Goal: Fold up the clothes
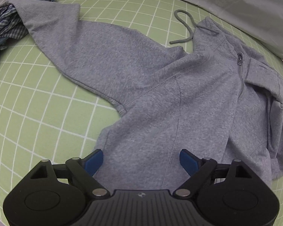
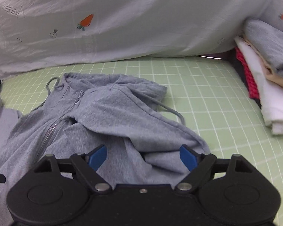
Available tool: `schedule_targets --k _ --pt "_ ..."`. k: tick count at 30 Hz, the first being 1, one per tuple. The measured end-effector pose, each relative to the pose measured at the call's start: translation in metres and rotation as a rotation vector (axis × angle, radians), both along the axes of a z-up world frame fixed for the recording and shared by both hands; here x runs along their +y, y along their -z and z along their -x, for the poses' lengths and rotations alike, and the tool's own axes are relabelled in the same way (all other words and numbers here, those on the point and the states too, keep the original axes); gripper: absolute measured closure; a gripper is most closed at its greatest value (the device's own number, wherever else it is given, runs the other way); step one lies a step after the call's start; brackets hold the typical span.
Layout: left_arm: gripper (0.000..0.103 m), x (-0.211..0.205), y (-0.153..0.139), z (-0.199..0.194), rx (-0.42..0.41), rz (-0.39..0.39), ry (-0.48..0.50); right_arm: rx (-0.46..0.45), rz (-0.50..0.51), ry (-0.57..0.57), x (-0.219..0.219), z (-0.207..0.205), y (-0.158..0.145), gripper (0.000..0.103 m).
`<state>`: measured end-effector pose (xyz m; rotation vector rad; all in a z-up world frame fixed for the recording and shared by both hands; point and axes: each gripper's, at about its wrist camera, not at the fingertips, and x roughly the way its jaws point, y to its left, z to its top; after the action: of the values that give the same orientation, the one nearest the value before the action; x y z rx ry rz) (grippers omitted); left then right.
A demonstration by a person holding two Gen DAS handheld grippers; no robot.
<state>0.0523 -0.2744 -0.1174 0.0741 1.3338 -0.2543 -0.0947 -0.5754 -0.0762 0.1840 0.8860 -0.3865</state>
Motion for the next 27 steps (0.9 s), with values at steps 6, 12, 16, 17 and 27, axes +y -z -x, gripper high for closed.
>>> schedule_targets --k 6,12,16,17,27 --pt "0.012 -0.016 0.014 -0.012 0.03 -0.049 -0.004 -0.065 -0.017 -0.095 -0.009 -0.037 0.004 0.082" --pt "0.002 -0.031 0.022 -0.004 0.029 -0.114 0.073 -0.149 0.042 0.143 -0.053 -0.004 -0.009 0.102" --pt "0.0 -0.035 0.025 0.0 0.024 -0.121 0.071 -0.042 0.177 0.401 -0.108 0.039 -0.004 0.102" --pt "0.0 -0.034 0.025 0.001 0.024 -0.12 0.072 -0.004 0.23 0.458 -0.119 0.051 -0.003 0.102" --pt "0.0 -0.03 0.023 0.004 0.033 -0.093 0.032 0.148 0.305 0.745 -0.174 0.126 -0.006 0.059"
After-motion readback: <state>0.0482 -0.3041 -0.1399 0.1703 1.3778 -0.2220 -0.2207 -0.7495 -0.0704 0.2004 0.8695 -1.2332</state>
